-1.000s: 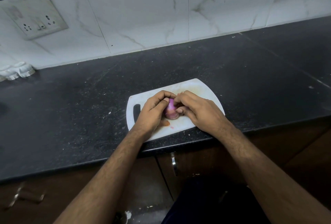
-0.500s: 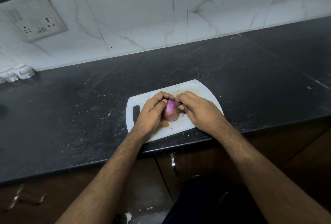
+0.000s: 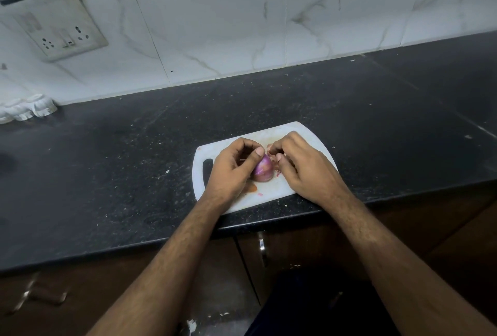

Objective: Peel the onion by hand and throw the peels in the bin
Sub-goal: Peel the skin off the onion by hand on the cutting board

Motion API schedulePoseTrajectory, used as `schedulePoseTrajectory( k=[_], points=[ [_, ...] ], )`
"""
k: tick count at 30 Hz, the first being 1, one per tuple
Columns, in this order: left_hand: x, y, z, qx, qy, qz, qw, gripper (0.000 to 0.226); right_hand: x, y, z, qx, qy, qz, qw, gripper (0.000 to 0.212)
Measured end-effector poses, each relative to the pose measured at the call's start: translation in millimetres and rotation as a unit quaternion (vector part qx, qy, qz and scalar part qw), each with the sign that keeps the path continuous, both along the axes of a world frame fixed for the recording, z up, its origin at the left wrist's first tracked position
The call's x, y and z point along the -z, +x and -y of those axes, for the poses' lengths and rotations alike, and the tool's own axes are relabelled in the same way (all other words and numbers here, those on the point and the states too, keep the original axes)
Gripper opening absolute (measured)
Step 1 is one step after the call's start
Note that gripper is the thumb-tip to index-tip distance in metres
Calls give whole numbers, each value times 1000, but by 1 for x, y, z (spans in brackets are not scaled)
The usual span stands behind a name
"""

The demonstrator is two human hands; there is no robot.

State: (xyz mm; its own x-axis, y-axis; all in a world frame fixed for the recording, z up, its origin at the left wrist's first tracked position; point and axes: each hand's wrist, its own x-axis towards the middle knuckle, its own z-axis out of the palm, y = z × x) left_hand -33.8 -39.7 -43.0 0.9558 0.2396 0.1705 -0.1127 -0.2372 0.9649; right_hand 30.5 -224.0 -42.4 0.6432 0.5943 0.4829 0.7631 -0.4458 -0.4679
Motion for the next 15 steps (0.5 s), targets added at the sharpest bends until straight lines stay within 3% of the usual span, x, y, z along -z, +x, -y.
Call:
schedulePoseTrajectory(
  k=[10,15],
  points=[
    [2,2,-1,-15,-26,-12,999,16,3,2,0,-27,0,-17,999,21],
    [1,5,1,-60,-30,-41,997,22,8,8,0,-15,51,-42,998,13]
  ],
)
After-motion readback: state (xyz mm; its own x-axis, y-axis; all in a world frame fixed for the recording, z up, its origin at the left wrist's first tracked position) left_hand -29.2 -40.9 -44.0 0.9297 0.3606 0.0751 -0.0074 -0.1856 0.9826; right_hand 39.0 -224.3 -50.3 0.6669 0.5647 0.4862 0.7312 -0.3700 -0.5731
